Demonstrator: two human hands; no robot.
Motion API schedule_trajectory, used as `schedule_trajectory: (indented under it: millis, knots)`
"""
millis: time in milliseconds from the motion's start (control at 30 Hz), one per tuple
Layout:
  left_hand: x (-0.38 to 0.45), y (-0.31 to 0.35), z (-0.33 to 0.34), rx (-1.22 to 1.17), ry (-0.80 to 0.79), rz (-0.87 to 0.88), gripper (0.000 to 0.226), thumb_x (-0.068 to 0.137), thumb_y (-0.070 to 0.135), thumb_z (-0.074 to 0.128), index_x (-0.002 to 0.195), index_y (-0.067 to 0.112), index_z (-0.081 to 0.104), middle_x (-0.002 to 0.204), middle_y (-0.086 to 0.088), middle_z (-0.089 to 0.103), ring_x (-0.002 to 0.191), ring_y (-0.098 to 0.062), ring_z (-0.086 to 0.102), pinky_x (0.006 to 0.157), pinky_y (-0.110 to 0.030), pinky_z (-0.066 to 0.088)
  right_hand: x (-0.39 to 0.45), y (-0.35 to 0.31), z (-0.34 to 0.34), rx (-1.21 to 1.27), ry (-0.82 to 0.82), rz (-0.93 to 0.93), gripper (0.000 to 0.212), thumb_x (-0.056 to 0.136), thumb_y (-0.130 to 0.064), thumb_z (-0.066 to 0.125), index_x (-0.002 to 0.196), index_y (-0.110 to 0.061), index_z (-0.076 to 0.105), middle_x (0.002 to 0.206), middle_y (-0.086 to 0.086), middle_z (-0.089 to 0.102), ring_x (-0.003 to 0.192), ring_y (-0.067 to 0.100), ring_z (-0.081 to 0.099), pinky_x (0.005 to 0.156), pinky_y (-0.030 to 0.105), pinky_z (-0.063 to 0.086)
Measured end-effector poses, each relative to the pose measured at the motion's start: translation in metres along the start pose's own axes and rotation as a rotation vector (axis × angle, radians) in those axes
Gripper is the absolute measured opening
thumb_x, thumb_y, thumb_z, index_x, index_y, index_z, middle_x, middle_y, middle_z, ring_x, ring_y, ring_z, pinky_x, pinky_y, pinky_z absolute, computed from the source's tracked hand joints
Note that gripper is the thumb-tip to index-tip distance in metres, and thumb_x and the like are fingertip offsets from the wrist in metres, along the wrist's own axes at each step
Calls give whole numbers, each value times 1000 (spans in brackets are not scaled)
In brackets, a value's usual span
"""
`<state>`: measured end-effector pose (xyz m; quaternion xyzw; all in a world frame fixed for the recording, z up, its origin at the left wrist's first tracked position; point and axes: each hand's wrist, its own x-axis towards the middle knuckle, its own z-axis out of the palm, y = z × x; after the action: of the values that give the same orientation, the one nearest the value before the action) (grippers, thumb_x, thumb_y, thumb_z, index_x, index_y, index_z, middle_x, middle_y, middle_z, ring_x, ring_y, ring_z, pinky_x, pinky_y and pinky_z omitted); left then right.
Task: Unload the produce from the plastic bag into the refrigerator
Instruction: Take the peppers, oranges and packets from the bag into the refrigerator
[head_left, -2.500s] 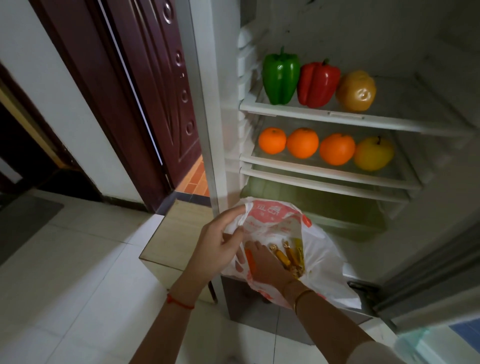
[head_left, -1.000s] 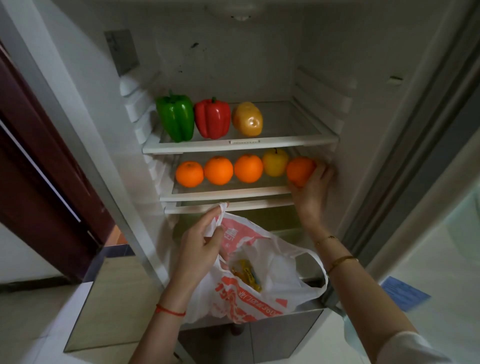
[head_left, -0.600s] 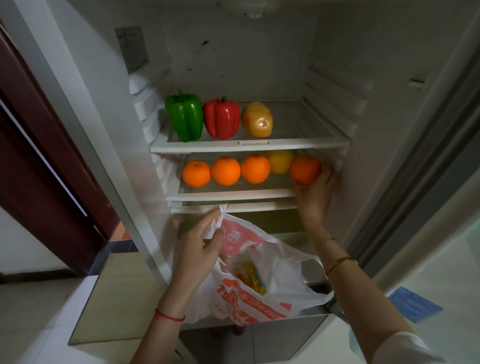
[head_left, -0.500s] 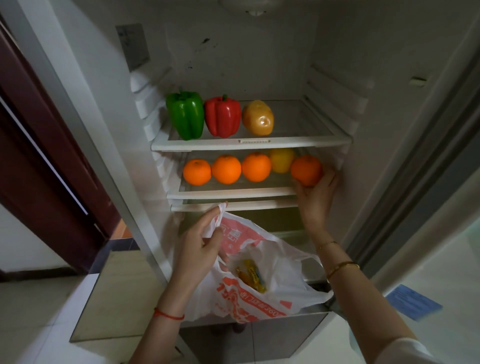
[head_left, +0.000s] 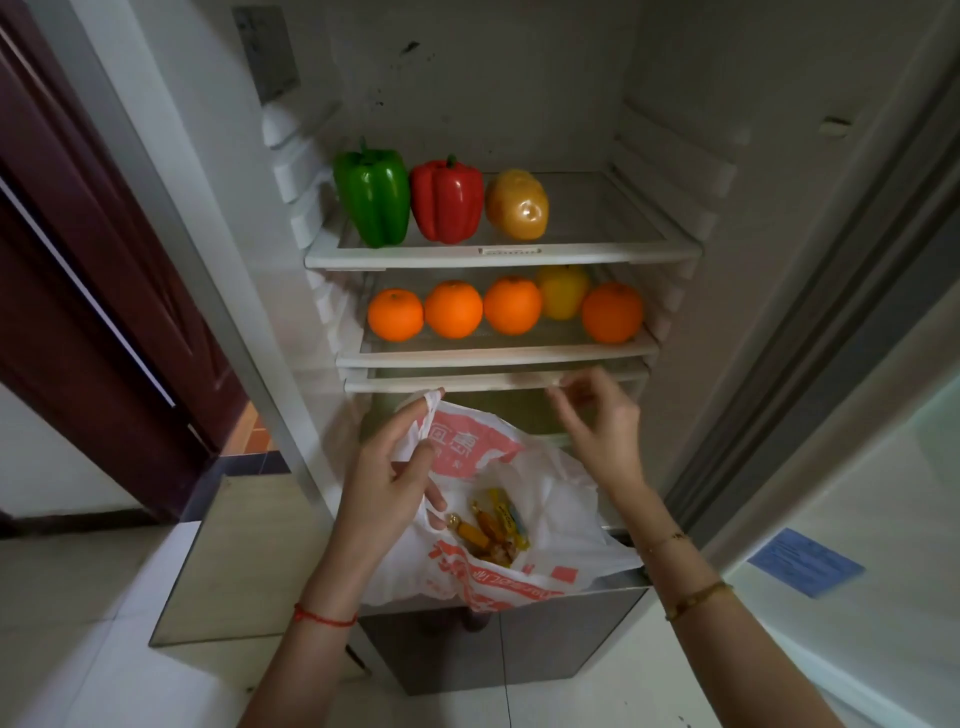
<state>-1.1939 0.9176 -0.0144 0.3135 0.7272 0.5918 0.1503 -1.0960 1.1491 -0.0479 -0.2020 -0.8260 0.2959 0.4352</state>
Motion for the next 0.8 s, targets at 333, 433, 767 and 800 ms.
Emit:
schedule_trajectory:
  millis: [333,433,767,800]
  knots:
    - [-28,-6,-15,17,41,-51,45,97,6,52,135,30,50,100,-16,65,50,-20,67,54,-32,59,-82,13,73,-282,-799,190,32,93,-45,57,99,-17,70,97,1,73,87,17,68,81,29,55]
    - [-34,-7,-17,16,29,-50,45,96,5,53,137,24,51,99,-14,63,50,-20,67,54,-29,58,-94,24,99,-427,-898,294,50,92,-59,48,113,-15,61,107,5,67,99,20,64,93,30,48]
    - [-44,-7,-23,-2,24,-17,42,95,-2,52,131,19,55,136,10,57,48,-21,67,51,-30,57,-114,41,145,-790,-915,301,66,94,-64,33,125,-11,56,119,10,60,108,25,59,89,36,52]
    - [-44,-7,-24,-8,23,-25,42,95,-2,52,130,20,55,136,12,57,48,-20,67,50,-30,56,-116,42,147,-823,-913,287,66,94,-64,31,125,-10,55,118,10,60,107,25,60,87,37,53]
